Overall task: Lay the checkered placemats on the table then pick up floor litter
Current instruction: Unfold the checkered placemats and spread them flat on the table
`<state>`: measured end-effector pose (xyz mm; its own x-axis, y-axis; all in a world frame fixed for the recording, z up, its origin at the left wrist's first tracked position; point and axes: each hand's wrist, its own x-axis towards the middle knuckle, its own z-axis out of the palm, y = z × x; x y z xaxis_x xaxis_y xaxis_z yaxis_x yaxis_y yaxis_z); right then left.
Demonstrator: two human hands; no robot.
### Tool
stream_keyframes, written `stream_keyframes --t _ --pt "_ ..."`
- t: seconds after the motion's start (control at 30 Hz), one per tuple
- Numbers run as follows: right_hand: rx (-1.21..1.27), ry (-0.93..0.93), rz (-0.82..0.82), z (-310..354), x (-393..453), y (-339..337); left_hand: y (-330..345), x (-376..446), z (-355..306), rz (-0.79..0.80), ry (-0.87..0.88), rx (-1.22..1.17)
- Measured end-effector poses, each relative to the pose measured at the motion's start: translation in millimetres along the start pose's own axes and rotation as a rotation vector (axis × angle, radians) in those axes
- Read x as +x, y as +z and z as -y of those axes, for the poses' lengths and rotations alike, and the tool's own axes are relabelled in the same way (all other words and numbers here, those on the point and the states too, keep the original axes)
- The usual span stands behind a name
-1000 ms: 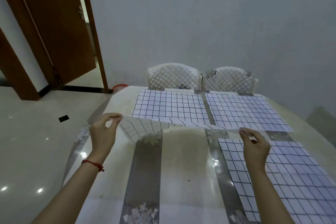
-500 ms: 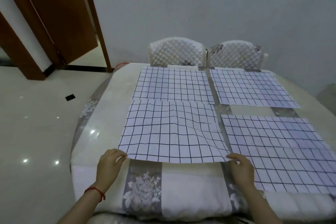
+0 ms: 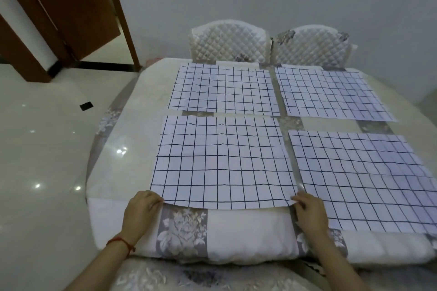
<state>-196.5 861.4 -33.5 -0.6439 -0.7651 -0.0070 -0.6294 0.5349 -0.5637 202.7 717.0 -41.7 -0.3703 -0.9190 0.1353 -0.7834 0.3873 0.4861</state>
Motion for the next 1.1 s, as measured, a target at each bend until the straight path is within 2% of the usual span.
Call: stream_keyframes --t 0.3,0.47,0.8,1.1 --pt "-0.185 -0.044 0.014 -3.2 -16.5 -1.5 -4.9 -5.2 8.4 0.054 0.011 0.117" --pt "-0.388 -0.237 0.035 -3.6 -22.9 -5.6 -11.3 -12.0 5.9 0.071 0.045 0.145" --pt "-0.518 -0.208 0.087 -2.2 -32.3 -10.0 -10.5 -21.7 9.4 0.127 0.004 0.169" --pt "-0.515 -0.152 0.114 -2.6 -36.1 -8.5 -5.6 -20.7 7.2 0.115 -0.049 0.130"
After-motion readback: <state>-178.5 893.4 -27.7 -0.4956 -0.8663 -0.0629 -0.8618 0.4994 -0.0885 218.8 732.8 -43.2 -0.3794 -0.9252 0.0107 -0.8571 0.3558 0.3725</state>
